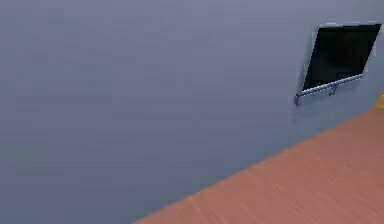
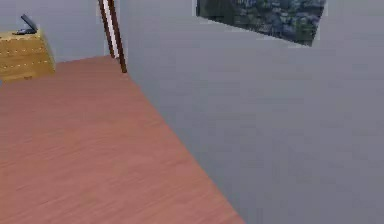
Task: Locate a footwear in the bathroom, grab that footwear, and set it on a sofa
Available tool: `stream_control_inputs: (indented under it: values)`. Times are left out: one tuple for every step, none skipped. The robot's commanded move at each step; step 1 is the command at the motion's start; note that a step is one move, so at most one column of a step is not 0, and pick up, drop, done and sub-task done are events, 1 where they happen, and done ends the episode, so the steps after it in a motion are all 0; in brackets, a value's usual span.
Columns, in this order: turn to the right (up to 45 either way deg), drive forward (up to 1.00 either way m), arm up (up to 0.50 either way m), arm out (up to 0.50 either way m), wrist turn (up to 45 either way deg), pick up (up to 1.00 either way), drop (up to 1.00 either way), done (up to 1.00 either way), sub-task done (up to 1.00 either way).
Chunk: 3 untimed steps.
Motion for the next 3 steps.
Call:
stream_control_inputs:
  values:
    - [45.0,0.0,0.0,0.0,0.0,0.0,0.0,0.0,0.0]
    - [18.0,0.0,0.0,0.0,0.0,0.0,0.0,0.0,0.0]
    - [0.0,1.0,0.0,0.0,0.0,0.0,0.0,0.0,0.0]
